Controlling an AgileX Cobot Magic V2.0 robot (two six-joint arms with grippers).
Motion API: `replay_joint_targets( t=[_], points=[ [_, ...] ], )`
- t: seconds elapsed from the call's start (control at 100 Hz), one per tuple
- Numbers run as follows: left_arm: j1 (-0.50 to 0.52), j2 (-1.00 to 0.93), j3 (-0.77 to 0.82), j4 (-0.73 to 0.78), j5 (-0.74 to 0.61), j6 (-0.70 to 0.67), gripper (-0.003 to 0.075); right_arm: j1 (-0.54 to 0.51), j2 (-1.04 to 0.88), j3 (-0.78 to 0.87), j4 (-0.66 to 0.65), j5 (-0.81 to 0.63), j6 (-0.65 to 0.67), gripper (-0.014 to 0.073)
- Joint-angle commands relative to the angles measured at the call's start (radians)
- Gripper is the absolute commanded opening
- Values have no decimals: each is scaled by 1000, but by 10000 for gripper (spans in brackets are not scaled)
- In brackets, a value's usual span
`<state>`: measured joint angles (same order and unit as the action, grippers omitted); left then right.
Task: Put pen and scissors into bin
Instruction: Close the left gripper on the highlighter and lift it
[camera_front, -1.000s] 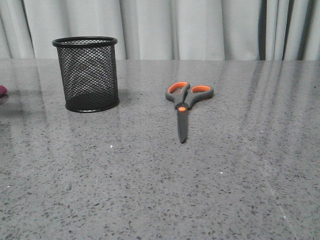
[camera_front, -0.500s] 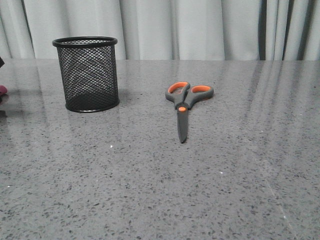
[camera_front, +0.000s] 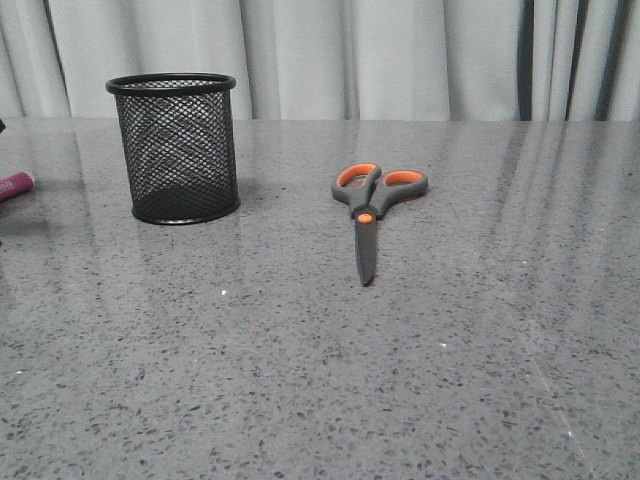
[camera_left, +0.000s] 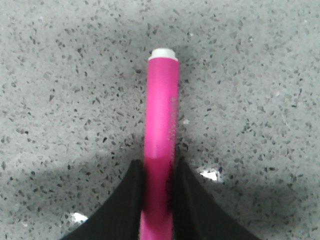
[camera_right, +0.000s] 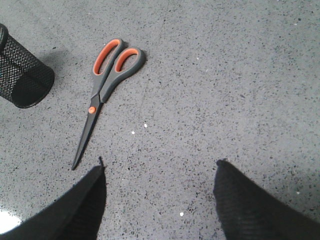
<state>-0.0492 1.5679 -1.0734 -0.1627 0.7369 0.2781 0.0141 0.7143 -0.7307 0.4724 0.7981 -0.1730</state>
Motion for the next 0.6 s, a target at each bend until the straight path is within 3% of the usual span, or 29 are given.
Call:
replay_joint_targets(
  t=[0.0,0.15,0.44,0.59],
  points=[
    [3,-64,-27,-21,-13,12,-22,0,5,-34,22,-47,-6,421],
    [-4,-173,-27,-80,-79,71,-22,0,5,-34,22,-47,-6,421],
    [-90,-354,-27,-440,-277,319,-22,0,5,-34,22,-47,-6,421],
    [-175,-351,-27,-465,-326,359,-22,0,5,-34,22,-47,-6,421]
  ],
)
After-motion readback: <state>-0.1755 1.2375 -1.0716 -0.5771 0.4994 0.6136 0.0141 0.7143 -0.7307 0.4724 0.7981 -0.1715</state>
